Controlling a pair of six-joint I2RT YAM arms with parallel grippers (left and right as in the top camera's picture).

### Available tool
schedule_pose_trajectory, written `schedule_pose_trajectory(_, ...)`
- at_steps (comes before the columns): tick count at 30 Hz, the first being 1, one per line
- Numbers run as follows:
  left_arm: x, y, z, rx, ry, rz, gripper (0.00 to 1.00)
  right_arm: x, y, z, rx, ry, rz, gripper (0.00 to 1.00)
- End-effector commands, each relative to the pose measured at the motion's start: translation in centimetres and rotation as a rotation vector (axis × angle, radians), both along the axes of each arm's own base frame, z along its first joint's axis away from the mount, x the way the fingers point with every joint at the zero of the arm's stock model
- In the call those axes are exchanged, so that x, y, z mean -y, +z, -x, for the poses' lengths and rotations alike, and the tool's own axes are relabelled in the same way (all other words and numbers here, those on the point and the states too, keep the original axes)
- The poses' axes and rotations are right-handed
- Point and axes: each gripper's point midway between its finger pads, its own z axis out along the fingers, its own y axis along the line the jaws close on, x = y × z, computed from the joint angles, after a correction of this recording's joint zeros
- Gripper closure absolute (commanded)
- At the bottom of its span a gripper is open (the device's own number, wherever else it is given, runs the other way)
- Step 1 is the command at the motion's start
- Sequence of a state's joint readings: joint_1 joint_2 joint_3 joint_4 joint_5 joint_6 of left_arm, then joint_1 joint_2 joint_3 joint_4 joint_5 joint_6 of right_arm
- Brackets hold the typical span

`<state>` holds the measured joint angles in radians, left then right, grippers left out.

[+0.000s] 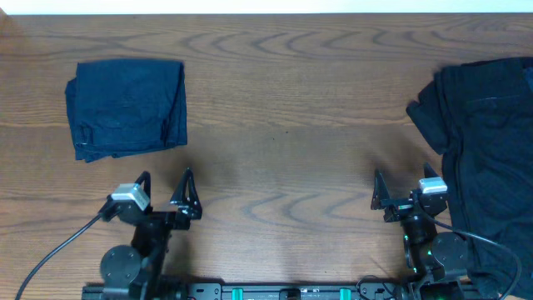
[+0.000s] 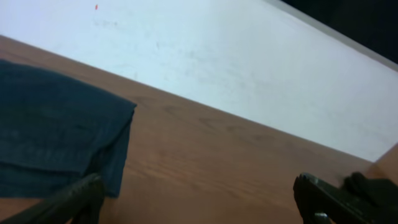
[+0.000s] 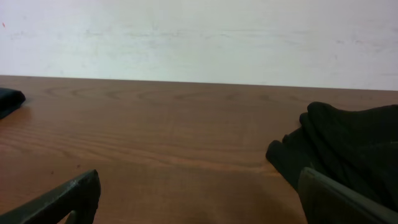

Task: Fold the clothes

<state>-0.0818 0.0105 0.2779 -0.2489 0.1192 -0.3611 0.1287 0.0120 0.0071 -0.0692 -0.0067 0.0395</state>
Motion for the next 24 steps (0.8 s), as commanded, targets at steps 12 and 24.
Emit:
schedule_pose_trajectory(12, -0.2, -5.9, -2.5, 0.049, 0.013, -0.184, 0.02, -0.1, 0.0, 0.0, 0.004, 0.004, 0.019, 0.01)
schedule_pose_trajectory(24, -0.7, -8.1, -2.4, -0.016, 0.01, -0.447, 0.02, -0.1, 0.0, 0.0, 0.004, 0.004, 0.019, 0.01)
